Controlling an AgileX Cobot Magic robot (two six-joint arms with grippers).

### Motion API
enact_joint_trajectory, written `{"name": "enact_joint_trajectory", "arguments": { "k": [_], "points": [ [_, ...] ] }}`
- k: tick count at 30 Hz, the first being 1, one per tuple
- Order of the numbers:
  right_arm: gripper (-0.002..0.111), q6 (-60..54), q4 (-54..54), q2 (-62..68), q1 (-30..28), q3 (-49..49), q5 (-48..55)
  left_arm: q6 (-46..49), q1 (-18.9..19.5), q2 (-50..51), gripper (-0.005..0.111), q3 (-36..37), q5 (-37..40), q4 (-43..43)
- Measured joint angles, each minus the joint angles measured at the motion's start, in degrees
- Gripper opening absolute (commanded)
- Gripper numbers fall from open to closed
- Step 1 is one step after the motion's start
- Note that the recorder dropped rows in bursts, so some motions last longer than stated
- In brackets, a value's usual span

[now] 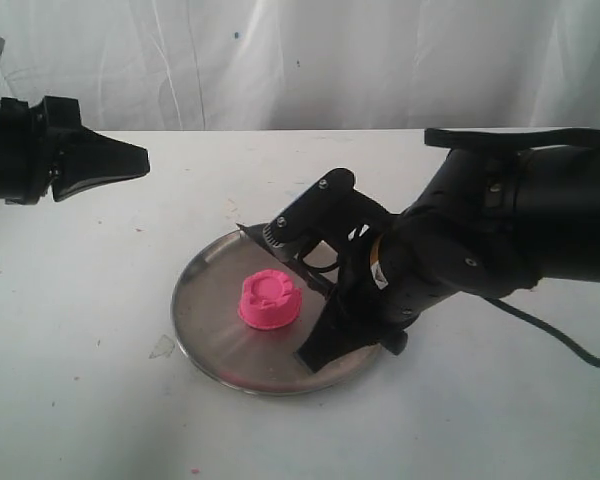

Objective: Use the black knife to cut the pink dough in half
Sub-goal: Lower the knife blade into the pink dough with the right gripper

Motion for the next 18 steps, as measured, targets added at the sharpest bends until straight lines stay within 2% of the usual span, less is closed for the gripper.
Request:
{"name": "enact_joint_trajectory", "arguments": {
  "k": [11, 18],
  "points": [
    [0.0, -0.1, -1.5, 5.2, 0.0, -2.7, -1.9, 11.8, 0.0, 10.2, 0.0, 0.0, 3.2, -14.3],
    [0.0, 0.0, -4.7, 8.2, 0.0, -4.2, -2.0, 16.7, -0.2, 15.0, 0.0, 0.0, 4.7, -15.7]
  ]
}}
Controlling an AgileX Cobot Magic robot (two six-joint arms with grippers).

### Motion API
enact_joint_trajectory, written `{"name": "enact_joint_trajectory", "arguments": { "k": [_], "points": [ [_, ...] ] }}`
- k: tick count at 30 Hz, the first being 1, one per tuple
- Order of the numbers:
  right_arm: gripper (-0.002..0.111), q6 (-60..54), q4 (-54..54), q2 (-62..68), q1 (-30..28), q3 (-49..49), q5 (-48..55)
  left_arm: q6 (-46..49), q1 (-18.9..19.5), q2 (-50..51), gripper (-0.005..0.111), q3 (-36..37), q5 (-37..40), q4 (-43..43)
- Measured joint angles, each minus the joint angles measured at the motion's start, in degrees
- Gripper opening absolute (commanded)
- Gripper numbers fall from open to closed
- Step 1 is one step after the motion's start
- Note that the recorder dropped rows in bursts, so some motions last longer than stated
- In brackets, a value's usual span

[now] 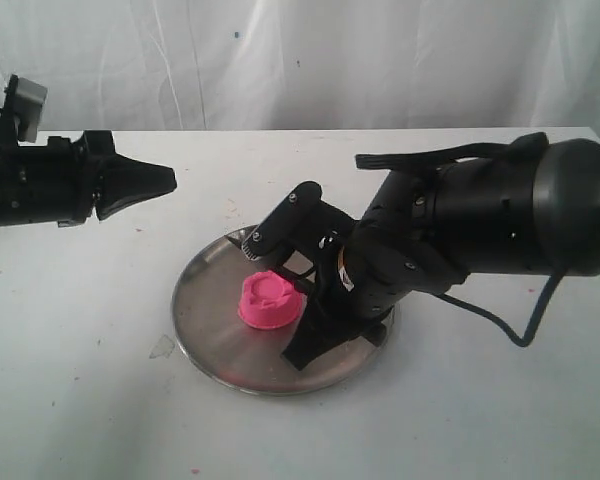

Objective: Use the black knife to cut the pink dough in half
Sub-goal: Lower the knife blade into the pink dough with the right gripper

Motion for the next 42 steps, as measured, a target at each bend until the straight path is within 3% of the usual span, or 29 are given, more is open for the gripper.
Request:
{"name": "enact_joint_trajectory", "arguments": {
  "k": [7, 16, 42],
  "points": [
    [0.0, 0.9, -0.9, 1.7, -2.1, 0.0, -1.1, 4.3, -3.3, 2.4, 0.0, 0.0, -0.9, 0.0],
    [0.0, 1.0, 2.0, 1.7, -2.1, 0.0, -1.7, 6.7, -3.3, 2.4, 0.0, 0.0, -4.7, -0.1],
    [0.0, -5.7, 11.4, 1.7, -2.1, 0.0, 0.2, 8.3, -3.3, 2.4, 0.0, -0.1, -5.5, -0.1]
  ]
}}
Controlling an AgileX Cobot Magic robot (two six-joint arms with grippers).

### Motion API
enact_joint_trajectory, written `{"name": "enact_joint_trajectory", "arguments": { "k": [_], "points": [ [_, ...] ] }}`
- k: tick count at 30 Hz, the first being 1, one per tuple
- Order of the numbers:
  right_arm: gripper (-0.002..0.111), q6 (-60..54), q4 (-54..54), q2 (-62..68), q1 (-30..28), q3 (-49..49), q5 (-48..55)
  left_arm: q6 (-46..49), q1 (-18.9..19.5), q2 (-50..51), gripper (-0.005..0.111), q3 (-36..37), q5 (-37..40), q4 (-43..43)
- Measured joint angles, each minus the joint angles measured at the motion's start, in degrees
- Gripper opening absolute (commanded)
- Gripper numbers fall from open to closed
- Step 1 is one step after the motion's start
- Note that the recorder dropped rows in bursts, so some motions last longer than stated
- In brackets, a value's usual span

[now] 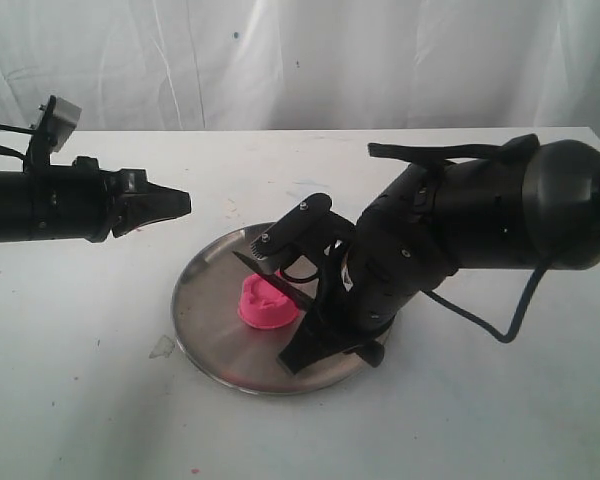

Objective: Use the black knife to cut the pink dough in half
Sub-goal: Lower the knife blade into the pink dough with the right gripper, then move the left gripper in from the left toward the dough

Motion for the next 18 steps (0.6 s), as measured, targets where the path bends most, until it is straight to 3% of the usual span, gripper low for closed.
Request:
{"name": "enact_joint_trajectory", "arguments": {
  "k": [18],
  "points": [
    [0.0, -0.1, 0.5, 0.0, -0.1, 3.7, -4.7, 0.2, 0.0, 0.1, 0.0, 0.0, -0.5, 0.0]
  ]
}}
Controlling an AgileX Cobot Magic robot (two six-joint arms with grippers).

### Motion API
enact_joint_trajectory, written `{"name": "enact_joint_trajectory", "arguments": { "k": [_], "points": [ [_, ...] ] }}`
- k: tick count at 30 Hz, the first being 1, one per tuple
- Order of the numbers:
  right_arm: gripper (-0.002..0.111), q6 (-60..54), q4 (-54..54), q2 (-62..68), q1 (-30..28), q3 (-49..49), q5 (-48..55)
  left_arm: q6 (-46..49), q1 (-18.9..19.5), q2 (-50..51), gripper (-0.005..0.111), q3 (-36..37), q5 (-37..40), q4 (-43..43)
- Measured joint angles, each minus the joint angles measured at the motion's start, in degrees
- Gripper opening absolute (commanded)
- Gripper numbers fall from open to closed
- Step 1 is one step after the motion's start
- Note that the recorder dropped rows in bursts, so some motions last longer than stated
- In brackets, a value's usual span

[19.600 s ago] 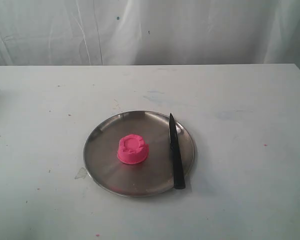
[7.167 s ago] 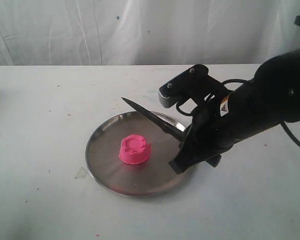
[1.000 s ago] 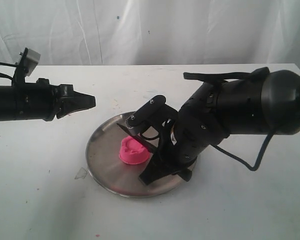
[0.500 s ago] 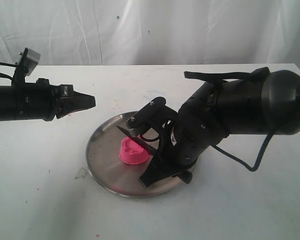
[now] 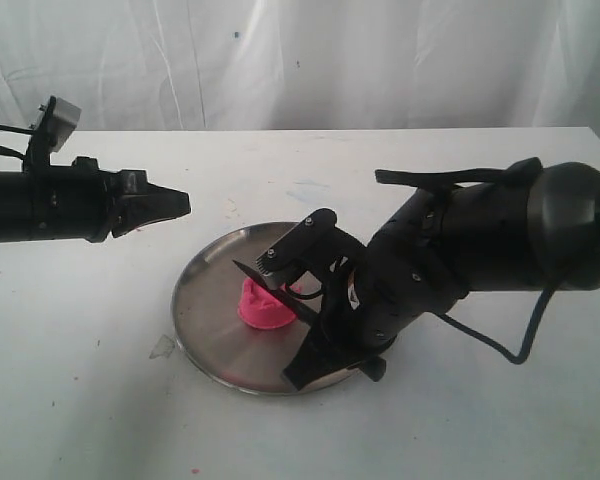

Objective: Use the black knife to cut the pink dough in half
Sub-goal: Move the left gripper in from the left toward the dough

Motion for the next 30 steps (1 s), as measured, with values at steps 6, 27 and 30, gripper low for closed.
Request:
{"name": "enact_joint_trajectory", "arguments": {
  "k": [6, 27, 30],
  "points": [
    [0.0, 0.0, 0.0, 0.0, 0.0, 0.1, -0.7, 0.1, -0.3, 0.0, 0.0, 0.0, 0.0, 0.0],
    [0.0, 0.9, 0.0, 0.0, 0.0, 0.1, -2.2, 1.5, -6.8, 4.1, 0.0, -2.3, -3.9, 0.0],
    [0.0, 0.9, 0.0, 0.0, 0.0, 0.1, -1.9, 1.5, -6.8, 5.9, 0.0, -2.3, -3.6, 0.0]
  ]
}}
